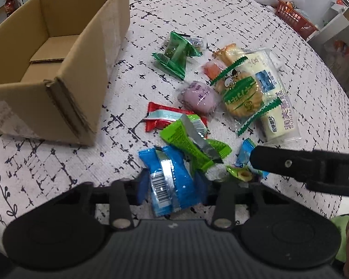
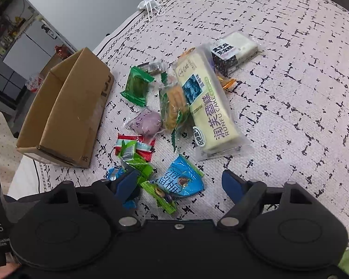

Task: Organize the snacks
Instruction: 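Grasp a blue candy packet with the left tool while the right tool grasps another blue packet, then carry both blue packets to the cardboard box and open both tools to drop them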

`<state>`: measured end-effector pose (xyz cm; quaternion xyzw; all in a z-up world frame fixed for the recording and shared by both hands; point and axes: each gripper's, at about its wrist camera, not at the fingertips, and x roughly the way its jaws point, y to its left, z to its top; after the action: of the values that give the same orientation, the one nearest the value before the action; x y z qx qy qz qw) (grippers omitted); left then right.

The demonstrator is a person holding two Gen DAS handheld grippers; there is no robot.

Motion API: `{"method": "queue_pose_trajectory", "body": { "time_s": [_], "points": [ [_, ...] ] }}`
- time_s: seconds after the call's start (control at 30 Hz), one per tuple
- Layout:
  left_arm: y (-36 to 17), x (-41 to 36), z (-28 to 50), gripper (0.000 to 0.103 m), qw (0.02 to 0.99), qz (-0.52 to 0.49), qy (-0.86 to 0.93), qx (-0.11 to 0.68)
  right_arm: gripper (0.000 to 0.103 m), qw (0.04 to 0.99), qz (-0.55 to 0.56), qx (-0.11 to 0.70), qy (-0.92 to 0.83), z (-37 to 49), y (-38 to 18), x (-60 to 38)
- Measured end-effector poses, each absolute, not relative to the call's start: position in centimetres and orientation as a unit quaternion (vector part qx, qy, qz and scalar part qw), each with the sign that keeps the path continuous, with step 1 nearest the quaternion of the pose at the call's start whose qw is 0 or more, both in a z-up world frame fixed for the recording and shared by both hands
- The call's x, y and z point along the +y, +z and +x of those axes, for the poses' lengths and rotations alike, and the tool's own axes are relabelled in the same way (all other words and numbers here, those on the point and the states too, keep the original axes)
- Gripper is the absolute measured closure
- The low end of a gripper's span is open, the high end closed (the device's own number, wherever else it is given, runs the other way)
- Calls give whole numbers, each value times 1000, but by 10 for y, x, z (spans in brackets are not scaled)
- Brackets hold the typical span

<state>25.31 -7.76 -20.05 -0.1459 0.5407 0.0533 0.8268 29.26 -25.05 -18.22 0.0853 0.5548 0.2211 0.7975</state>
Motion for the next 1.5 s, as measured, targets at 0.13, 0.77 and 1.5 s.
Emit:
{"method": "queue_pose_trajectory", "body": {
  "time_s": [0.13,0.77,1.5],
  "points": [
    [-197,-72,251,69,824,-155,64,542,27,795,67,562,217,293,-188,-246],
    [-148,-42,207,69,849,-179,79,491,72,807,-62,541,227,278,-197,-207],
    [-66,-15,171,69,894,-186,95,396,74,868,11,426,256,250,-116,-211]
  ]
}}
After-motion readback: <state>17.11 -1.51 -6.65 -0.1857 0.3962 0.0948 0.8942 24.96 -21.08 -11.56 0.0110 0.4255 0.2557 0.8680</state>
